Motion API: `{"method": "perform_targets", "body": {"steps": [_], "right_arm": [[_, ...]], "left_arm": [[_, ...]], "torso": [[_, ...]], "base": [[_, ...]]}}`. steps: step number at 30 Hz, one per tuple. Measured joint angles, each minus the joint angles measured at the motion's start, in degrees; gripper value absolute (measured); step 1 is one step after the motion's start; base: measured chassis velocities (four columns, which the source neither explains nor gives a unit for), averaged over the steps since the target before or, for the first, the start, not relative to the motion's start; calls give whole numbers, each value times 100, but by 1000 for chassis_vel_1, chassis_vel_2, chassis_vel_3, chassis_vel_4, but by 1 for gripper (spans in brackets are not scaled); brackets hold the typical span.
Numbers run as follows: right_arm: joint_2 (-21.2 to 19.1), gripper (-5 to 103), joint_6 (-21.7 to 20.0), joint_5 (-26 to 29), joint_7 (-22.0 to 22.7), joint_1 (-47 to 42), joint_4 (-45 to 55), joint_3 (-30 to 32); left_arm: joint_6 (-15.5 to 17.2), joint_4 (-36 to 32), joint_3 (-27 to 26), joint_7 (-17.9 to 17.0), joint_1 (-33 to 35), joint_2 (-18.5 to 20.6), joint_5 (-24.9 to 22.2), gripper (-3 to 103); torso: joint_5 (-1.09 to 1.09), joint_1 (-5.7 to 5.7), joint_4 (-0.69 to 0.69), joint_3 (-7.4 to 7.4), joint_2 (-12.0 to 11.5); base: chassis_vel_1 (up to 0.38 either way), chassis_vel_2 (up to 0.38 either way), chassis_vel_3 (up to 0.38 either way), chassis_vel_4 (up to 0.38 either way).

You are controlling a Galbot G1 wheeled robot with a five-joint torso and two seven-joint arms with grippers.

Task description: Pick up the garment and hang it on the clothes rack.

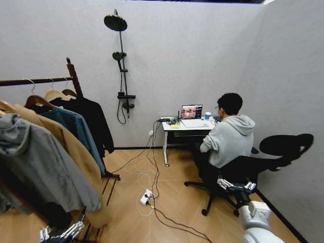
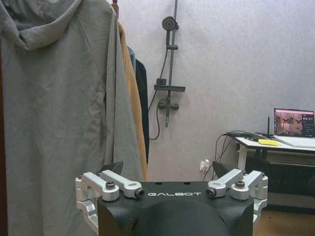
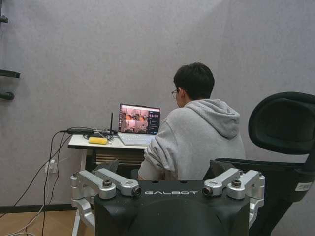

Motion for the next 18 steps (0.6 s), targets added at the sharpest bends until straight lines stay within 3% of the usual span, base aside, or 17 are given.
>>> {"method": "perform_targets", "body": {"steps": [18], "right_arm": [[-36,100,19,40,-23,22,-97,-2]], "left_arm": [[0,0,0,2,0,0,0,100]], "torso": [[1,1,-1,0,0]], "base": [[115,-173,-172,125]]}}
